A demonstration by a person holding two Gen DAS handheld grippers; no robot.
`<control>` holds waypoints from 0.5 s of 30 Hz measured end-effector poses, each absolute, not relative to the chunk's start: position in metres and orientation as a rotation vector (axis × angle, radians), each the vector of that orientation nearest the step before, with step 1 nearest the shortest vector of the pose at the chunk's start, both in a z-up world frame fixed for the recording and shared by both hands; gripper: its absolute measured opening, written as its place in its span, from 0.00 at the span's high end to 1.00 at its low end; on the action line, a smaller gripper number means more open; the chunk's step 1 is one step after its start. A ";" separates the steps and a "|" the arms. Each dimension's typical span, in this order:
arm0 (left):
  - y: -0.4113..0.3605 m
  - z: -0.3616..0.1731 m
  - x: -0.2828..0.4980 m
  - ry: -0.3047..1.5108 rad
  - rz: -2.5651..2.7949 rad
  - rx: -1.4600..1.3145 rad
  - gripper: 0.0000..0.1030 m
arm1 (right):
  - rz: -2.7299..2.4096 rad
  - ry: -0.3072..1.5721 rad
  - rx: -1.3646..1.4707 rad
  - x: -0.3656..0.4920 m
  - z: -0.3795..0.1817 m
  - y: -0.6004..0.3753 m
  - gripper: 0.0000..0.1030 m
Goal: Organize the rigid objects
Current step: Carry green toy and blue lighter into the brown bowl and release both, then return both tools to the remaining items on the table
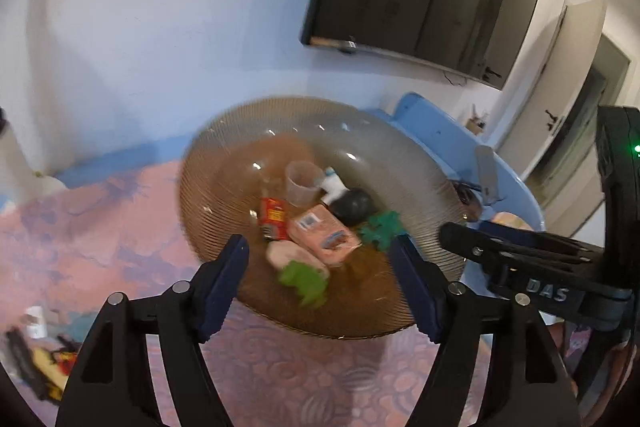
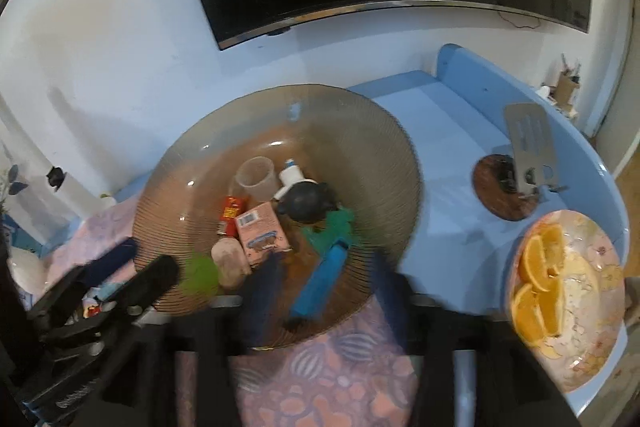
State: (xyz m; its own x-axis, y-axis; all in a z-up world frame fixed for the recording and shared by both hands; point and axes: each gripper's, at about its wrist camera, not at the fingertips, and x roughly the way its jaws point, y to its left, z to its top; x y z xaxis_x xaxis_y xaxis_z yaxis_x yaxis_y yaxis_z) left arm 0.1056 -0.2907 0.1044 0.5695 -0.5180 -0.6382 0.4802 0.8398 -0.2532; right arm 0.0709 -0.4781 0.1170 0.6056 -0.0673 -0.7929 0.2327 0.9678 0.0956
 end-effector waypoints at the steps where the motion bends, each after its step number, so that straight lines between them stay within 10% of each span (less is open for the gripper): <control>1: -0.282 0.109 0.099 0.750 -0.580 -0.046 0.30 | -0.186 0.878 0.186 0.065 0.120 -0.479 0.41; 15: -0.111 0.128 -0.012 0.613 -0.281 -0.083 0.17 | 0.097 0.801 0.096 0.006 0.150 -0.375 0.37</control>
State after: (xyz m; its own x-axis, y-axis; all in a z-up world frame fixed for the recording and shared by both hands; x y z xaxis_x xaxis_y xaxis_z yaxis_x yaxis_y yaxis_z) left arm -0.0116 -0.1105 0.1285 0.7809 -0.2848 -0.5559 0.2356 0.9586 -0.1601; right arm 0.0065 -0.3747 0.1497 0.6917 0.1229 -0.7116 -0.0499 0.9912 0.1227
